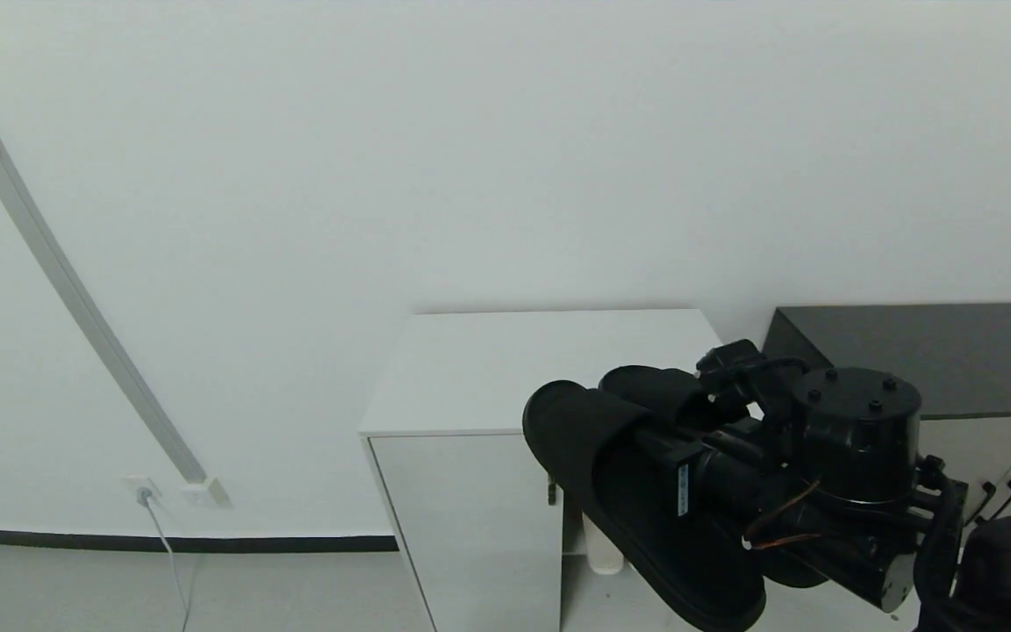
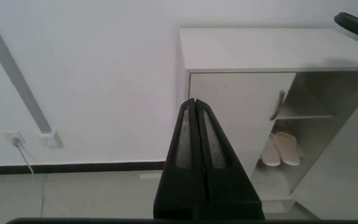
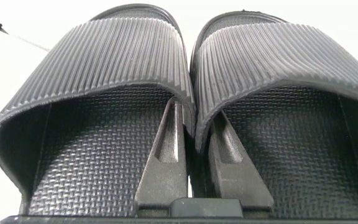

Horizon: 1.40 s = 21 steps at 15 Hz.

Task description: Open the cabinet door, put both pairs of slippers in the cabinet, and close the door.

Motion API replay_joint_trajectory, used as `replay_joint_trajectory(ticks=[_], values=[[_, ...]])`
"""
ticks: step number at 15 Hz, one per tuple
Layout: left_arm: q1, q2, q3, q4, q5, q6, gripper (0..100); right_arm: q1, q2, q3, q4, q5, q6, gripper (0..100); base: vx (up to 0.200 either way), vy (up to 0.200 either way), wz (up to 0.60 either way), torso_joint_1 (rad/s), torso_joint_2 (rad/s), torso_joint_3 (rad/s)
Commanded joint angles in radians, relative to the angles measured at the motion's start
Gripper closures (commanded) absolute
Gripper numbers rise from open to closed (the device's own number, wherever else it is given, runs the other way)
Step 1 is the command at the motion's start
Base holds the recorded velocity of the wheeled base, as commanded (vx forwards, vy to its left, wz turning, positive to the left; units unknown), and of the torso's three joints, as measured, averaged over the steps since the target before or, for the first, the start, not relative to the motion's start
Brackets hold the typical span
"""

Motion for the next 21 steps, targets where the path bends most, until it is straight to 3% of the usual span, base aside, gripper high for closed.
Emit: replay_joint_trajectory(ticks=[1, 5, 17, 21], values=[[0.000, 0.001, 0.000, 0.000, 0.000, 0.000, 100, 0.000, 0.005, -0.001, 0.000, 0.000, 0.000, 100, 0.000, -0.200, 0.00, -0.002, 0.00, 0.002], [0.000, 0.001, 0.000, 0.000, -0.001, 0.000, 100, 0.002, 0.002, 0.005, -0.003, 0.000, 0.000, 100, 0.000, -0.200, 0.00, 0.001, 0.00, 0.002], [0.000, 0.001, 0.000, 0.000, -0.001, -0.002, 100, -0.004, 0.000, 0.022, -0.011, 0.000, 0.000, 100, 0.000, 0.000, 0.00, 0.000, 0.00, 0.000], [0.000, 0.001, 0.000, 0.000, 0.000, -0.002, 100, -0.004, 0.002, 0.022, -0.011, 0.000, 0.000, 100, -0.100, 0.000, 0.00, 0.002, 0.00, 0.000]])
